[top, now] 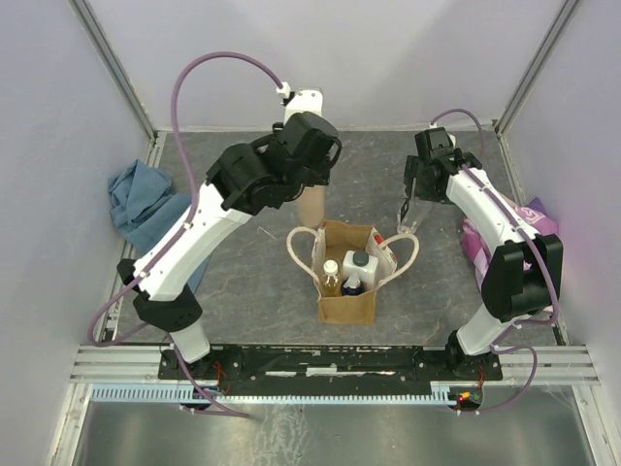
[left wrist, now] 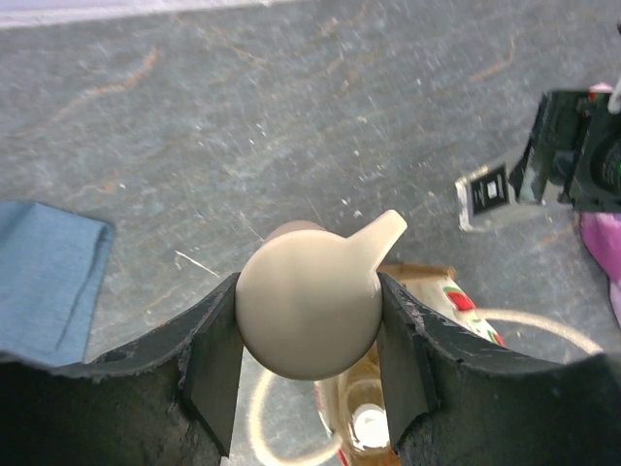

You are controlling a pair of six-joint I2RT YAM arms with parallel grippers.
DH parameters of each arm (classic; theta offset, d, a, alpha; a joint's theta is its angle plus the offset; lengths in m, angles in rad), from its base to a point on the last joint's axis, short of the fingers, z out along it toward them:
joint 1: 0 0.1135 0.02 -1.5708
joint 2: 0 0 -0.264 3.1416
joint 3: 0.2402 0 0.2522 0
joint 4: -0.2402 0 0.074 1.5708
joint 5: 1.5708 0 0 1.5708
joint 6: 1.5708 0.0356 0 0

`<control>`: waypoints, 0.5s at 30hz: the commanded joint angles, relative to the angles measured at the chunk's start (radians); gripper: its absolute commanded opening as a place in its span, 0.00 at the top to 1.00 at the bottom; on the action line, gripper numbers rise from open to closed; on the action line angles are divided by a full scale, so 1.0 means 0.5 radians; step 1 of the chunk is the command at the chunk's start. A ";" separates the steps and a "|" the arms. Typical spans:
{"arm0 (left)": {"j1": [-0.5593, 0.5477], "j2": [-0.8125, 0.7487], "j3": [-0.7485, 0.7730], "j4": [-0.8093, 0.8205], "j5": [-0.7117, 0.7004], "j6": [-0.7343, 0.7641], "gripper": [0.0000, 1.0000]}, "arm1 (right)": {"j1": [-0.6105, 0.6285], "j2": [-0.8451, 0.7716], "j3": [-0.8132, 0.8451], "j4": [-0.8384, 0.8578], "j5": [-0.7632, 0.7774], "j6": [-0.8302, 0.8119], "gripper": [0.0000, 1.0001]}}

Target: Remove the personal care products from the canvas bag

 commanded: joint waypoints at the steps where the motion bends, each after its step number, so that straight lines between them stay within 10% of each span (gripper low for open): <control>1: 0.017 -0.172 0.113 0.262 -0.323 0.124 0.65 | -0.020 -0.081 -0.018 -0.026 0.005 0.031 0.10; 15: 0.192 -0.424 -0.580 0.588 -0.428 0.093 0.62 | -0.018 -0.302 0.082 -0.165 0.022 0.047 0.02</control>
